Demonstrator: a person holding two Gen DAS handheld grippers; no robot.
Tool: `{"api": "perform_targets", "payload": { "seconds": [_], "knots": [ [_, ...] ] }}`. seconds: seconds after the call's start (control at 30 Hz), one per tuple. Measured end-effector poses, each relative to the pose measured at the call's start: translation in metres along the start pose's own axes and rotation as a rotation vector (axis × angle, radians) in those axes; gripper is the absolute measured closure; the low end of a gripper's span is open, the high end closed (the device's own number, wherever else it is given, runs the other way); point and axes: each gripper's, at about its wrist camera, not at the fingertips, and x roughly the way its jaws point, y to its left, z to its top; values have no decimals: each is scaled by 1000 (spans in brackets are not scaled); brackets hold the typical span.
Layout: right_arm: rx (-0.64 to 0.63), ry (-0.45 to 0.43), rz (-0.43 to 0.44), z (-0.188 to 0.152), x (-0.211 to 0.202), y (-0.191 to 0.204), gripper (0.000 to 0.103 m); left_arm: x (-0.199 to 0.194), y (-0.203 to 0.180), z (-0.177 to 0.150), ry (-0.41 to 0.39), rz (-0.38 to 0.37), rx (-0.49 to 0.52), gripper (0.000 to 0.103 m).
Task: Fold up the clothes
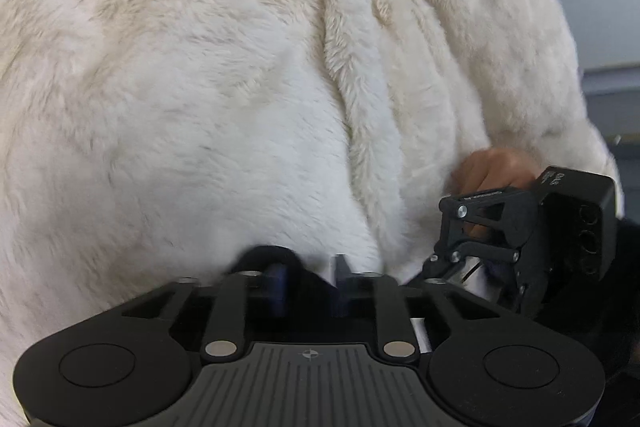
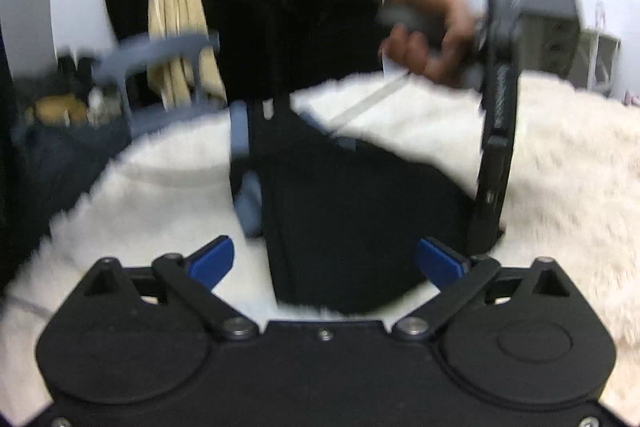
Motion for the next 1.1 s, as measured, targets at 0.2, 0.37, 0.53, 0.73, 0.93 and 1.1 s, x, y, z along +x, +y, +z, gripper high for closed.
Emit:
{"api": "perform_targets", "payload": {
  "seconds": [0.2, 0.37, 0.53, 0.73, 0.93, 1.1],
  "knots": [
    [84, 39, 32, -7, 39, -16, 3, -54, -26, -16, -272, 10, 16, 1],
    [36, 169, 82, -12, 55, -5, 0, -46, -52, -54, -253, -114, 85, 2],
    [-5, 143, 174, -9, 45, 4, 0, -18, -45, -94, -198, -185, 59, 4],
    [26, 80, 283, -1, 25, -3, 0, 21, 13, -93, -330, -236, -57, 11],
    [59, 93, 326, -5, 28, -14, 0, 16, 67, -66, -561, -367, -177, 18],
    [55, 70, 327, -4, 16, -21, 0, -10, 56, -52, -584, -320, -158, 15]
  ]
}}
